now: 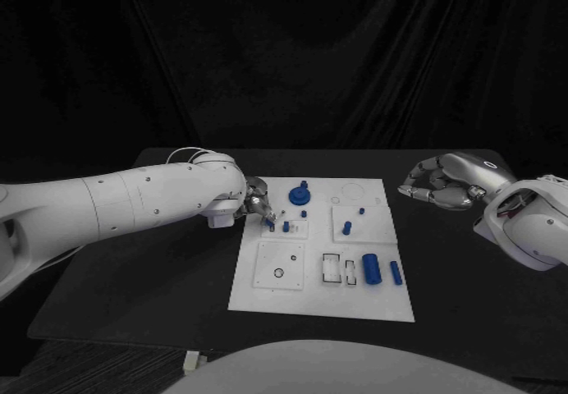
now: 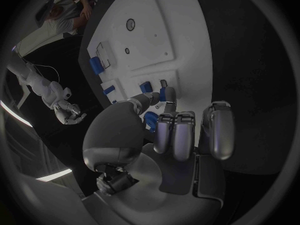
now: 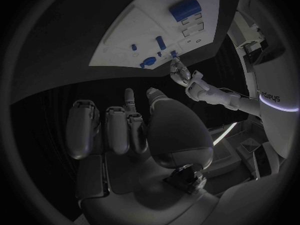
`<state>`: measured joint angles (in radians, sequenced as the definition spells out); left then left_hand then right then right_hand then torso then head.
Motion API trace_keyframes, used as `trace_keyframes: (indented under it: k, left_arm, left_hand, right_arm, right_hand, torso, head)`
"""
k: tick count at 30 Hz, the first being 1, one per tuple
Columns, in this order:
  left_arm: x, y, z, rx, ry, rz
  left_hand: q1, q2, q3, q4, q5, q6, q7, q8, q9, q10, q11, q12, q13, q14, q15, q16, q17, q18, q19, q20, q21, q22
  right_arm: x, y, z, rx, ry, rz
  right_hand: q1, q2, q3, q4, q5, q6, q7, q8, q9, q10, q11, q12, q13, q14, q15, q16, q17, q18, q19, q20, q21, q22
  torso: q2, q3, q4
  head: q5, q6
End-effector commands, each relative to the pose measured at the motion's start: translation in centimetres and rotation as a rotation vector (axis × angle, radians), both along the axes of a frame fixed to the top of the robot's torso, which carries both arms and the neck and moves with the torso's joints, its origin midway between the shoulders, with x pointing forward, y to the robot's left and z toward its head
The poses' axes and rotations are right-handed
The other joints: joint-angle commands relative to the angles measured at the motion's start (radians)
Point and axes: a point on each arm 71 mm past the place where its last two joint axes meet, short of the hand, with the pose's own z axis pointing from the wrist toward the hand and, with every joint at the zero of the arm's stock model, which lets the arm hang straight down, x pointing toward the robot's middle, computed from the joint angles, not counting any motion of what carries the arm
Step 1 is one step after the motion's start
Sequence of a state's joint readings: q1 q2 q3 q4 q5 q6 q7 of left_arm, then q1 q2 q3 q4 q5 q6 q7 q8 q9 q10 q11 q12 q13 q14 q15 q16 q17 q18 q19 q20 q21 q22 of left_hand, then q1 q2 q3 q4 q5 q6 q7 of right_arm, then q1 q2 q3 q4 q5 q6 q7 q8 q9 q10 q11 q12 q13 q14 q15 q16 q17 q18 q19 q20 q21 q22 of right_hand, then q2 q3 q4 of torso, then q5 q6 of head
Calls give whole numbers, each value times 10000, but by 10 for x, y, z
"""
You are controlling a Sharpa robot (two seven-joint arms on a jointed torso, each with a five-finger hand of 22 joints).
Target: Assemble the parts on the task board
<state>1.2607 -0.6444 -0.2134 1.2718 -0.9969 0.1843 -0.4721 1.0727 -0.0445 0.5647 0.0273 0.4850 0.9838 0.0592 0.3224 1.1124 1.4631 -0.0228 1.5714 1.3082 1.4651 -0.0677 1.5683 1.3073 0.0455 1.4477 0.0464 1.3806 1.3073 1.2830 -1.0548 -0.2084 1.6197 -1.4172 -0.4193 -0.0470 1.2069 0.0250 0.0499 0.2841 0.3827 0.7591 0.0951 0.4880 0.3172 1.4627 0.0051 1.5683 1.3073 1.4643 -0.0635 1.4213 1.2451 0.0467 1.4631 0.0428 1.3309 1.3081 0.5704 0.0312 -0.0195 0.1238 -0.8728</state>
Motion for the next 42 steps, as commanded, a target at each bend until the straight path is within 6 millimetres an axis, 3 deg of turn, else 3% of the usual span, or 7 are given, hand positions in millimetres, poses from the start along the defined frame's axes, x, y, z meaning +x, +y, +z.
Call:
trace_keyframes:
  k: [1,42]
  left_arm:
    - [0,-2,-1,-154,-39,-51]
    - [-9,-1,-12,-189,253,-131]
  left_hand:
    - [-23,107,1110,-1103,20,17,-59,-48,-14,1077,38,-6,2626,1057,22,25,2635,39,34,4,-19,1981]
    - [-17,147,1070,-1124,-69,-2,-44,-83,-27,1077,53,-6,2626,1057,31,25,2635,48,14,8,-58,1968]
  right_arm:
    - [0,-1,-1,-12,4,-103]
    - [0,0,-3,-48,78,-98]
  right_hand:
    - [80,-22,-51,-10,57,87,-13,-2,-10,1081,56,25,2635,505,44,-69,-9,100,179,69,-44,1872]
    - [98,-24,-63,-8,72,95,-13,-5,-21,1081,57,25,2635,499,45,-85,-40,104,174,68,-63,1867]
  torso:
    - [-1,5,1]
    - [-5,6,1]
  head:
    - [9,2]
    - [11,2]
